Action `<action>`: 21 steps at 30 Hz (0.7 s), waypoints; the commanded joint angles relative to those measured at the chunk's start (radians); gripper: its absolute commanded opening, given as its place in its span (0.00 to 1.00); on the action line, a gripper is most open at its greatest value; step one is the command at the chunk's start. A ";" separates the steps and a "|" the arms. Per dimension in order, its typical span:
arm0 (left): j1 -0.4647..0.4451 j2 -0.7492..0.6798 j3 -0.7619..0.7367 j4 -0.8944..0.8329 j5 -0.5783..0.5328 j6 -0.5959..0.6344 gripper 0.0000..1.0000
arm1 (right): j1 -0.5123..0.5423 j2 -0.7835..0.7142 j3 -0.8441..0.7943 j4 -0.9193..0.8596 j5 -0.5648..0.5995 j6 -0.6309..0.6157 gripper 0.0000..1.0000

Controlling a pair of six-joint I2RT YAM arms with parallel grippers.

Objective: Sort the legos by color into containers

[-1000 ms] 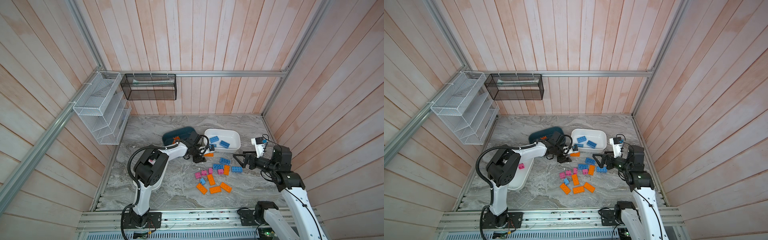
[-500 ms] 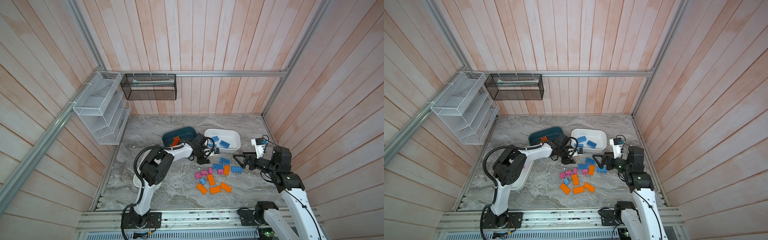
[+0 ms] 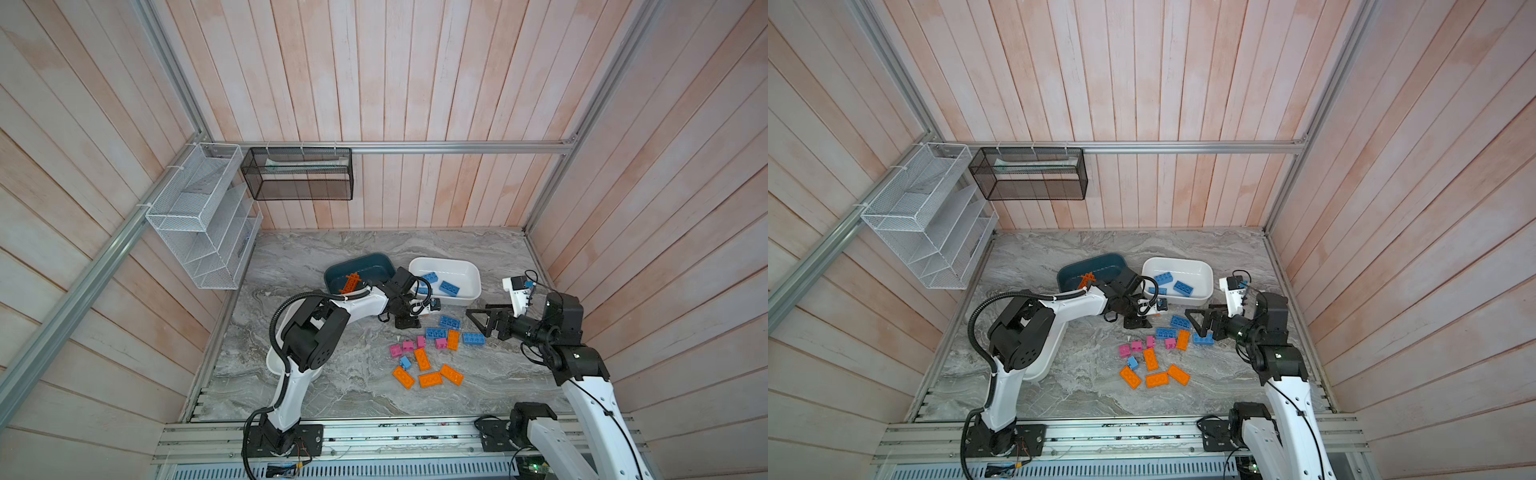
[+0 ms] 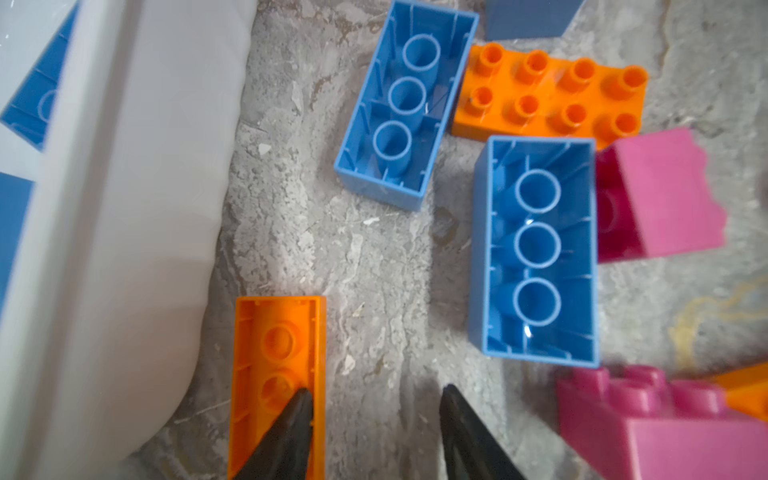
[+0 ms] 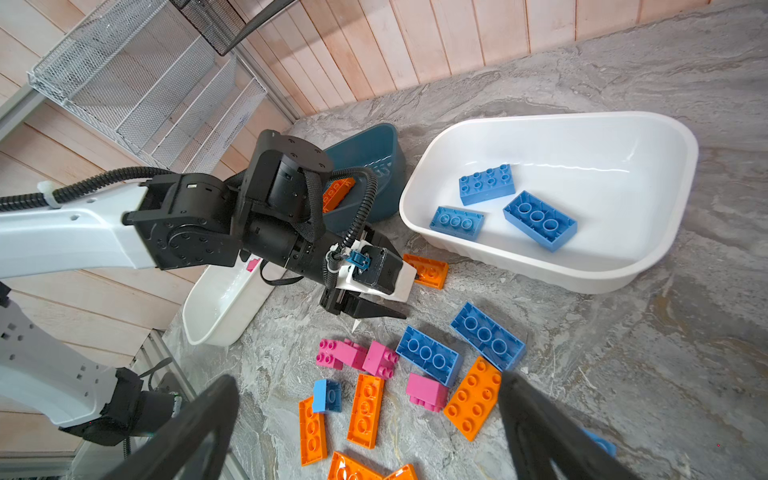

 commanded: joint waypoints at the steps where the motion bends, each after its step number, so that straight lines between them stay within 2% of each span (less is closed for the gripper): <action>1: -0.011 -0.033 -0.012 -0.061 0.000 -0.005 0.50 | 0.004 -0.008 0.001 0.009 0.007 0.010 0.98; 14: -0.021 -0.159 -0.044 -0.036 -0.002 -0.044 0.50 | 0.004 -0.003 0.004 0.017 -0.005 0.018 0.98; 18: -0.019 -0.103 0.004 -0.062 -0.025 -0.027 0.60 | 0.004 -0.008 -0.001 0.020 -0.006 0.021 0.98; 21: -0.010 -0.037 0.087 -0.135 -0.032 -0.028 0.63 | 0.003 -0.015 -0.002 0.016 -0.005 0.020 0.98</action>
